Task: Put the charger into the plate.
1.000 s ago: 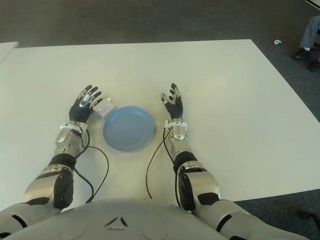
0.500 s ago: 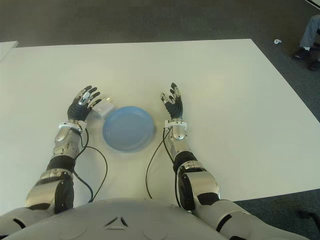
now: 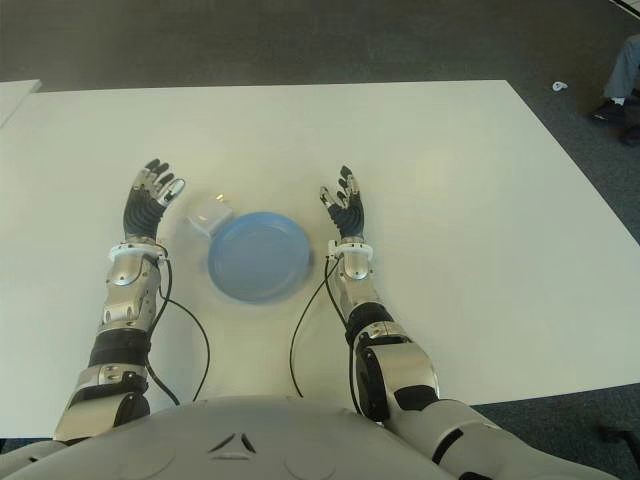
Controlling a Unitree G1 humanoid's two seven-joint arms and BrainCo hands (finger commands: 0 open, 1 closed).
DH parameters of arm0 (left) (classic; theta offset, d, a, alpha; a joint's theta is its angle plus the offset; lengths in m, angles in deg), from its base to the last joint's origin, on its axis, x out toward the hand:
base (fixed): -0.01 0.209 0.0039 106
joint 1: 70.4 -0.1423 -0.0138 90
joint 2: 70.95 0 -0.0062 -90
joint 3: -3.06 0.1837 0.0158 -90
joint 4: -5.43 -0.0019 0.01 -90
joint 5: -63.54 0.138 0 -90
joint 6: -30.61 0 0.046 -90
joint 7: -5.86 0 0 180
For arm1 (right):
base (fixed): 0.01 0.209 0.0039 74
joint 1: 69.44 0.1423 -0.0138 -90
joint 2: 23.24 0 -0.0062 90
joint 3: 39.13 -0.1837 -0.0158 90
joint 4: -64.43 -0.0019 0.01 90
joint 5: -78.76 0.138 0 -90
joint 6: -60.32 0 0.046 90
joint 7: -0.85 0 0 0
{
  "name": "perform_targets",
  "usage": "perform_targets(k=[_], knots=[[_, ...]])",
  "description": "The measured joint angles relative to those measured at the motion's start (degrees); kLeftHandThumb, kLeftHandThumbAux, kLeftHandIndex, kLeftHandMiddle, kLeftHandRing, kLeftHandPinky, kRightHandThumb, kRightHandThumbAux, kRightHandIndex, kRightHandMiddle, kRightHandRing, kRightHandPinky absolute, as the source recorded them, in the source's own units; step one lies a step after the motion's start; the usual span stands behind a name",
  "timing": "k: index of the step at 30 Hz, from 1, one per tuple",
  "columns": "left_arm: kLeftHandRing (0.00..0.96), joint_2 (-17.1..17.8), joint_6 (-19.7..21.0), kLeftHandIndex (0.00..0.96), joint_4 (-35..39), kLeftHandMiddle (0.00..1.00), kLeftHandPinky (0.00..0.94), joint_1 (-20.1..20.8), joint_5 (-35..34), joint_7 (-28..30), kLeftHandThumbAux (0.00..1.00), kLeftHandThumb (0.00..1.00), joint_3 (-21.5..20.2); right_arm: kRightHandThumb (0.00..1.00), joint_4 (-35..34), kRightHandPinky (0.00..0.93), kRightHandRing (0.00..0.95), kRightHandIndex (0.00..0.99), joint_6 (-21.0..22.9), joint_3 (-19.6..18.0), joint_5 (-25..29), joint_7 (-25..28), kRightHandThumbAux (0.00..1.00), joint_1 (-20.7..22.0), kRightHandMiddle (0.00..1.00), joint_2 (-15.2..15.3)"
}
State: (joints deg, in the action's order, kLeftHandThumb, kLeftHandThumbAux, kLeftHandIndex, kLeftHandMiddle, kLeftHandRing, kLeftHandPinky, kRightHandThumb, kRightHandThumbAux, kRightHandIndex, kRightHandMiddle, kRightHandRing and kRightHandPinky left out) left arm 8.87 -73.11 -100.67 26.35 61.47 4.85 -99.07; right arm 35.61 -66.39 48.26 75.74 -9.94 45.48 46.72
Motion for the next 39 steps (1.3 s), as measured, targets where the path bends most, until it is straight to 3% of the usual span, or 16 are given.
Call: perform_targets(k=[9, 14, 16, 21, 29, 39], knots=[[0.073, -0.1, -0.9, 0.046, 8.0, 0.056, 0.122, -4.6, 10.4, -4.6, 0.47, 0.541, 4.9, 0.189, 0.0, 0.087, 0.07, 0.053, 0.0, 0.1, 0.0, -0.1, 0.716, 0.1, 0.086, -0.1], [0.026, 2.7, -0.9, 0.019, 8.4, 0.022, 0.036, -5.4, 16.9, -6.2, 0.431, 0.47, 6.7, 0.2, 0.0, 0.088, 0.069, 0.052, 0.0, 0.1, 0.0, 0.2, 0.713, 0.1, 0.083, -0.1], [0.01, 4.2, -1.0, 0.008, 8.3, 0.009, 0.021, -5.5, 20.1, -7.3, 0.407, 0.399, 7.4, 0.201, 0.0, 0.088, 0.069, 0.051, 0.0, 0.1, 0.0, 0.4, 0.713, 0.0, 0.082, -0.1], [0.001, 9.5, -2.0, 0.001, 6.8, 0.001, 0.005, -5.5, 30.9, -13.1, 0.368, 0.295, 10.5, 0.193, 0.0, 0.088, 0.071, 0.055, 0.0, 0.0, 0.0, 0.6, 0.718, 0.0, 0.086, -0.1], [0.0, 14.2, -2.8, 0.0, -1.0, 0.0, 0.0, -3.8, 44.3, -25.6, 0.338, 0.166, 16.5, 0.178, 0.0, 0.091, 0.073, 0.053, 0.0, 0.0, 0.0, 0.8, 0.721, 0.0, 0.088, 0.0], [0.0, 16.9, -1.8, 0.0, -5.4, 0.0, 0.0, -2.3, 49.2, -29.7, 0.336, 0.095, 21.4, 0.186, 0.0, 0.105, 0.081, 0.052, -0.3, -0.2, 0.1, 1.9, 0.711, -0.1, 0.094, 0.1]])
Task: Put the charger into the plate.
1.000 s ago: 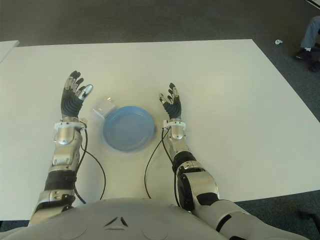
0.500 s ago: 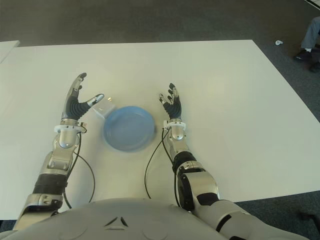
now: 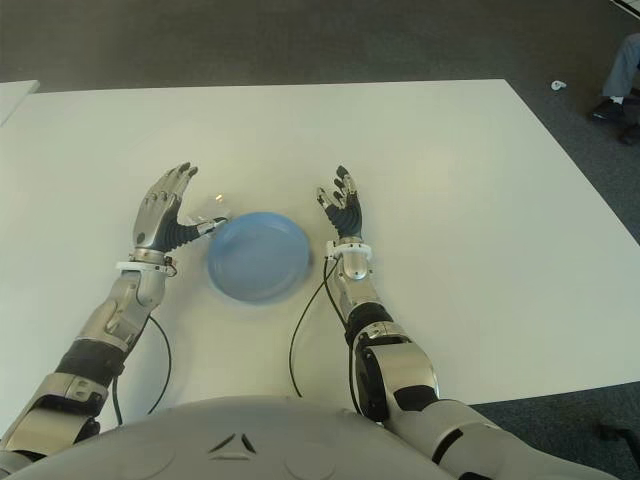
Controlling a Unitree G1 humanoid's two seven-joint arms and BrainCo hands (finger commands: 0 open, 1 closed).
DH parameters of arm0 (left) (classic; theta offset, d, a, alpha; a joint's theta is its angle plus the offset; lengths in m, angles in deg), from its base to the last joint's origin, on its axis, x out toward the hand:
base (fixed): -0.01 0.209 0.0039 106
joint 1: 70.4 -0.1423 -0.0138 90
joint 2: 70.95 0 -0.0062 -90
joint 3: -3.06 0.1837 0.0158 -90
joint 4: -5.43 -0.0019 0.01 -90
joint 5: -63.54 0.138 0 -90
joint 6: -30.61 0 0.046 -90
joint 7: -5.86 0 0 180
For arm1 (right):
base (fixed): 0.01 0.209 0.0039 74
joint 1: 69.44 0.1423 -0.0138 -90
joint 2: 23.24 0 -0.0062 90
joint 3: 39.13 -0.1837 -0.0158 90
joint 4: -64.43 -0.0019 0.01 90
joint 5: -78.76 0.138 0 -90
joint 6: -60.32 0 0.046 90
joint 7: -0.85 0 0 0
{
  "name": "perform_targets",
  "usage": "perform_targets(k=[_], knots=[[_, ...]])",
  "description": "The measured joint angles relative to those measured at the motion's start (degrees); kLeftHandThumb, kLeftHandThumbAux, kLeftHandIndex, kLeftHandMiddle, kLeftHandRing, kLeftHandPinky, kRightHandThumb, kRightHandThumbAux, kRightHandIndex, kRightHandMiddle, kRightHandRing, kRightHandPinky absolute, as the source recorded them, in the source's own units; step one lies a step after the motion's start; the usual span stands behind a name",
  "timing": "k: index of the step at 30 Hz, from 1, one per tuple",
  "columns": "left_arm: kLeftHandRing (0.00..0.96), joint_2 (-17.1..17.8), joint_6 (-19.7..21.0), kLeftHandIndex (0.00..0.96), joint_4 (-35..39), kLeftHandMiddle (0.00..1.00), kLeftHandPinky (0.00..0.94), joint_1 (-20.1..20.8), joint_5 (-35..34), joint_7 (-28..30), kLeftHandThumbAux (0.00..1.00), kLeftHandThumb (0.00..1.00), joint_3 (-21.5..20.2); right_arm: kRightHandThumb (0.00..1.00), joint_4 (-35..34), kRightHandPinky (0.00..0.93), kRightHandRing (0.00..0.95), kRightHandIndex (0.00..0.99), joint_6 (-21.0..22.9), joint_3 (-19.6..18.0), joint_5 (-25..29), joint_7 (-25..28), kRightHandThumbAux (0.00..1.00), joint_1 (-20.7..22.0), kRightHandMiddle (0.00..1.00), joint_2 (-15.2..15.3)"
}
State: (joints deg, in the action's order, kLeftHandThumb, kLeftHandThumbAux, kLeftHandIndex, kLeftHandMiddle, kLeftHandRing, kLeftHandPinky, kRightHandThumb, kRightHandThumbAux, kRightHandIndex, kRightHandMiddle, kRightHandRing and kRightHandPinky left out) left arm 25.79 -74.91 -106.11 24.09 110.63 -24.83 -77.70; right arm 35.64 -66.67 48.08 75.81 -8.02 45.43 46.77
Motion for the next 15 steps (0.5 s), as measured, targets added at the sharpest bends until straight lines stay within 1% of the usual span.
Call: perform_targets(k=[4, 9, 15], knots=[[0.0, 1.5, 1.5, 0.0, -1.6, 0.0, 0.0, 1.2, 3.3, -2.8, 0.332, 0.075, 2.2, 0.184, 0.0, 0.112, 0.082, 0.05, -0.3, -0.1, 0.0, 0.6, 0.703, 0.0, 0.091, 0.0], [0.0, 3.1, 4.1, 0.0, -3.8, 0.0, 0.0, 2.4, 7.7, -6.7, 0.333, 0.074, 5.2, 0.182, 0.1, 0.116, 0.084, 0.047, -0.5, -0.3, 0.1, 1.6, 0.695, 0.0, 0.089, 0.1], [0.0, 3.6, 6.1, 0.0, -5.8, 0.0, 0.0, 3.3, 8.9, -8.1, 0.316, 0.088, 7.6, 0.183, 0.1, 0.114, 0.085, 0.044, -0.9, -0.7, 0.3, 2.4, 0.693, -0.1, 0.088, 0.1]])
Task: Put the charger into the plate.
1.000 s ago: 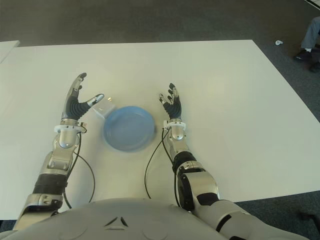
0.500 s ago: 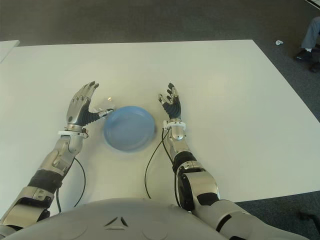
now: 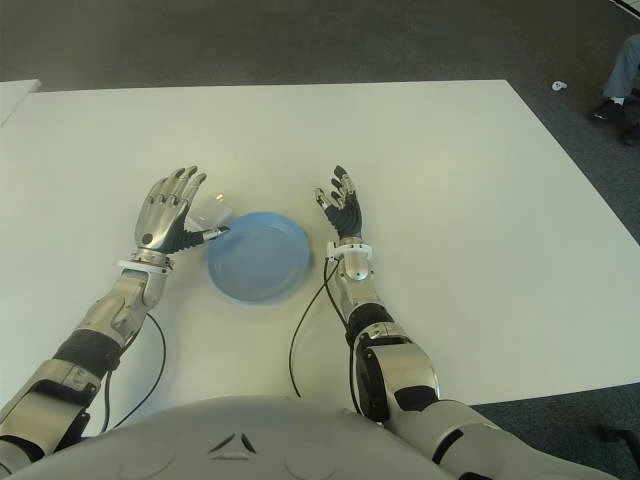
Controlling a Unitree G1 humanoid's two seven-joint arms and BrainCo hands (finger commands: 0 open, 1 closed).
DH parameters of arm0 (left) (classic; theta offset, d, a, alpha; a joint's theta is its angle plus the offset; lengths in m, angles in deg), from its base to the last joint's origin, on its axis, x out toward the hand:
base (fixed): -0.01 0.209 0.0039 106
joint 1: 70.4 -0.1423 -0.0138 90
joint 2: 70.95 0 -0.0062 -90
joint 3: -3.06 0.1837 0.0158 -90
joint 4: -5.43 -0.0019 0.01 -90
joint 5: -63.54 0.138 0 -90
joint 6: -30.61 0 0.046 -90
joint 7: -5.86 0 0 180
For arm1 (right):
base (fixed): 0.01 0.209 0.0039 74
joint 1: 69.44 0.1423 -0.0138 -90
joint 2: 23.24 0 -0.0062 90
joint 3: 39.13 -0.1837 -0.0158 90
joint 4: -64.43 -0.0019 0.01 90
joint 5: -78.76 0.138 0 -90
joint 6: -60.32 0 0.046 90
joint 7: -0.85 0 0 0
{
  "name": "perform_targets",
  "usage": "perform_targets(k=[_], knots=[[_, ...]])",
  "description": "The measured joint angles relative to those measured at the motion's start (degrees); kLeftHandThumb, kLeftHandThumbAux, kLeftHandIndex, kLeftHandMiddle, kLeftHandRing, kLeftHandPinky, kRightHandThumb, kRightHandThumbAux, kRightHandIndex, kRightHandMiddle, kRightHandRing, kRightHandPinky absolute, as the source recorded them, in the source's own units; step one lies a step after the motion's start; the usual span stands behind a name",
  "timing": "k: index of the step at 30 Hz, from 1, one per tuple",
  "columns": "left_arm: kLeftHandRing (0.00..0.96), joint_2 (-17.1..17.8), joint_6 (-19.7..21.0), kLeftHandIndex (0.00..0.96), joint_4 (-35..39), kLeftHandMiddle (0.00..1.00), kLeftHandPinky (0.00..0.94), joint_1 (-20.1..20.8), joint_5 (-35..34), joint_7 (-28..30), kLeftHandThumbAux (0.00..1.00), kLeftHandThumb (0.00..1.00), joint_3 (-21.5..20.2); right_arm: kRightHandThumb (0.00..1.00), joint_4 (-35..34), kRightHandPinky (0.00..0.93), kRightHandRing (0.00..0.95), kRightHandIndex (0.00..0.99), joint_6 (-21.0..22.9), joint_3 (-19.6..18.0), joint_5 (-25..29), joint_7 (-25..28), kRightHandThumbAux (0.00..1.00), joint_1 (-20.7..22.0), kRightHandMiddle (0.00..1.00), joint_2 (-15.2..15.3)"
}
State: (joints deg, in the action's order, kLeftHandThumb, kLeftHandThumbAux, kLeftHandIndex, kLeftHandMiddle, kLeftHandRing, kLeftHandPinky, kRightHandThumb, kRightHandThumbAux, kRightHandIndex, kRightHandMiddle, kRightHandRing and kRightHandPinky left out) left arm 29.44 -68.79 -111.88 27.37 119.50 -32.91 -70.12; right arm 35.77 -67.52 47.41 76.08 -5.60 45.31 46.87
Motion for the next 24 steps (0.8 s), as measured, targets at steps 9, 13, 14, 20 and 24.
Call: perform_targets(k=[9, 13, 14, 20, 24], knots=[[0.0, 0.0, 1.8, 0.0, -1.0, 0.0, 0.0, 0.3, -0.5, 0.0, 0.297, 0.092, 1.9, 0.174, 0.0, 0.107, 0.077, 0.035, -0.8, -0.2, 0.2, 0.9, 0.687, -0.1, 0.078, 0.0], [0.0, 0.0, 1.7, 0.0, -1.7, 0.0, 0.0, 0.5, -1.3, 0.0, 0.3, 0.09, 2.3, 0.174, 0.0, 0.111, 0.079, 0.034, -1.0, -0.3, 0.3, 1.2, 0.676, -0.2, 0.081, 0.0], [0.0, 0.0, 1.6, 0.0, -1.9, 0.0, 0.0, 0.5, -1.5, 0.0, 0.302, 0.09, 2.3, 0.175, 0.0, 0.112, 0.08, 0.034, -1.1, -0.4, 0.3, 1.3, 0.673, -0.2, 0.082, 0.0], [0.0, 0.1, 0.1, 0.0, -2.9, 0.0, 0.0, 0.9, -2.9, 0.0, 0.323, 0.093, 2.6, 0.181, 0.0, 0.113, 0.084, 0.034, -1.5, -0.5, 0.6, 1.8, 0.653, -0.3, 0.086, 0.0], [0.0, 0.1, -0.8, 0.0, -3.9, 0.0, 0.0, 1.6, -3.9, 0.0, 0.332, 0.097, 2.7, 0.184, 0.0, 0.11, 0.084, 0.034, -1.8, -0.6, 0.7, 2.3, 0.644, -0.4, 0.088, 0.0]])
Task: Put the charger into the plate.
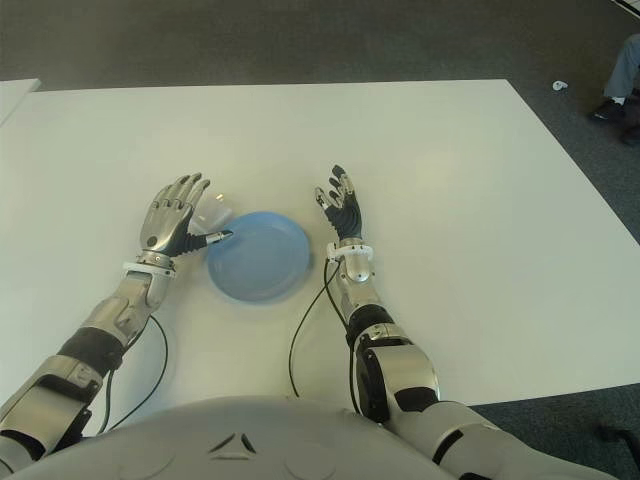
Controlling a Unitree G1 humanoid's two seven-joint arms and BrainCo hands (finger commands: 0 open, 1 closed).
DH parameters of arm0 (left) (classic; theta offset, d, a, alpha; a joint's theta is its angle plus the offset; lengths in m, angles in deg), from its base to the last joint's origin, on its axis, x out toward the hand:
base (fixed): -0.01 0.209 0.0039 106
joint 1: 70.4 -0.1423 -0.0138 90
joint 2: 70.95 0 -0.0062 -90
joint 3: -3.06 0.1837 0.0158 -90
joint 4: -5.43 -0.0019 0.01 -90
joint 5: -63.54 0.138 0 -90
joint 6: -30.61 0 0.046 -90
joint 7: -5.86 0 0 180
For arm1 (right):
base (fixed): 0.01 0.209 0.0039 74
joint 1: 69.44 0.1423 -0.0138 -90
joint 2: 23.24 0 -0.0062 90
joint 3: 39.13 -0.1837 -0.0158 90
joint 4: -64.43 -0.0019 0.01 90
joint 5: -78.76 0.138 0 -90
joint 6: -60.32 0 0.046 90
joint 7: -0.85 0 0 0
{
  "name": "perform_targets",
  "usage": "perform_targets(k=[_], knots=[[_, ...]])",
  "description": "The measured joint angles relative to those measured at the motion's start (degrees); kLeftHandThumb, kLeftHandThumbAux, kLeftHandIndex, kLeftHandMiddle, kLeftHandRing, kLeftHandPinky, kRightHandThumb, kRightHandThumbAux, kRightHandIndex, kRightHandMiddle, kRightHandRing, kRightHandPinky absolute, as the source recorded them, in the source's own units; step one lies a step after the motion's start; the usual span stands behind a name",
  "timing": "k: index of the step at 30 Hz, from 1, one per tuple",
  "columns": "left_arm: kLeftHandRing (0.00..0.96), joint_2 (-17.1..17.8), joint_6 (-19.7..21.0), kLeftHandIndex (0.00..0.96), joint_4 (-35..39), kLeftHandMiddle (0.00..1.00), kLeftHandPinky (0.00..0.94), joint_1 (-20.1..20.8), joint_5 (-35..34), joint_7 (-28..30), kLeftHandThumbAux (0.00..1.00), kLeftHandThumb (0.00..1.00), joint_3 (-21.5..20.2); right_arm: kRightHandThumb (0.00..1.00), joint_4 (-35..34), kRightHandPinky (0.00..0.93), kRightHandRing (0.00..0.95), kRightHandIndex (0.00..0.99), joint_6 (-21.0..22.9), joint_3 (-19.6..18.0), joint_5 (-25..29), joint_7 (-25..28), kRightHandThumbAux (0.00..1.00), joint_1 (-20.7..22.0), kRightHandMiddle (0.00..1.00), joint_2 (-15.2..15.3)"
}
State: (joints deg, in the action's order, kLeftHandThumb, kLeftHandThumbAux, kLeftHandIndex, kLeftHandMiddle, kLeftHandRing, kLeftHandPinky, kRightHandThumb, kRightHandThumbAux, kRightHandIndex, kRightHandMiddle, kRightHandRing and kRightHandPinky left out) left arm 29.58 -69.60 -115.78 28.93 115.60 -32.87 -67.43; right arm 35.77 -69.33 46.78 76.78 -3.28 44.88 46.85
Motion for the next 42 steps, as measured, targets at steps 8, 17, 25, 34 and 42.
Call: perform_targets(k=[8, 17, 25, 34, 42], knots=[[0.0, 0.0, -1.2, 0.0, -1.9, 0.0, 0.0, 1.0, -2.7, 0.6, 0.313, 0.094, 0.0, 0.185, 0.0, 0.109, 0.087, 0.034, -0.3, -0.4, 0.2, 1.0, 0.644, -0.1, 0.095, -0.1], [0.0, -0.5, -2.3, 0.0, -3.4, 0.0, 0.0, 1.1, -7.3, 4.6, 0.305, 0.095, -0.4, 0.187, 0.0, 0.116, 0.094, 0.038, -0.4, -1.0, 0.2, 1.6, 0.645, -0.1, 0.1, 0.0], [0.0, -1.0, -3.7, 0.0, -3.9, 0.002, 0.0, 1.1, -10.7, 6.1, 0.314, 0.089, -1.0, 0.186, 0.0, 0.123, 0.096, 0.037, -0.4, -1.0, 0.1, 1.5, 0.661, -0.2, 0.1, 0.1], [0.0, -1.4, -4.6, 0.0, -5.0, 0.014, 0.0, 1.3, -12.8, 7.4, 0.327, 0.067, -1.0, 0.187, 0.0, 0.126, 0.108, 0.041, -0.4, -1.1, 0.1, 1.5, 0.66, -0.2, 0.11, 0.1], [0.0, -1.4, -4.8, 0.0, -5.4, 0.016, 0.0, 1.9, -13.5, 7.8, 0.333, 0.05, -1.1, 0.182, 0.0, 0.111, 0.095, 0.038, -0.4, -1.1, 0.1, 1.0, 0.661, -0.2, 0.103, 0.2]])
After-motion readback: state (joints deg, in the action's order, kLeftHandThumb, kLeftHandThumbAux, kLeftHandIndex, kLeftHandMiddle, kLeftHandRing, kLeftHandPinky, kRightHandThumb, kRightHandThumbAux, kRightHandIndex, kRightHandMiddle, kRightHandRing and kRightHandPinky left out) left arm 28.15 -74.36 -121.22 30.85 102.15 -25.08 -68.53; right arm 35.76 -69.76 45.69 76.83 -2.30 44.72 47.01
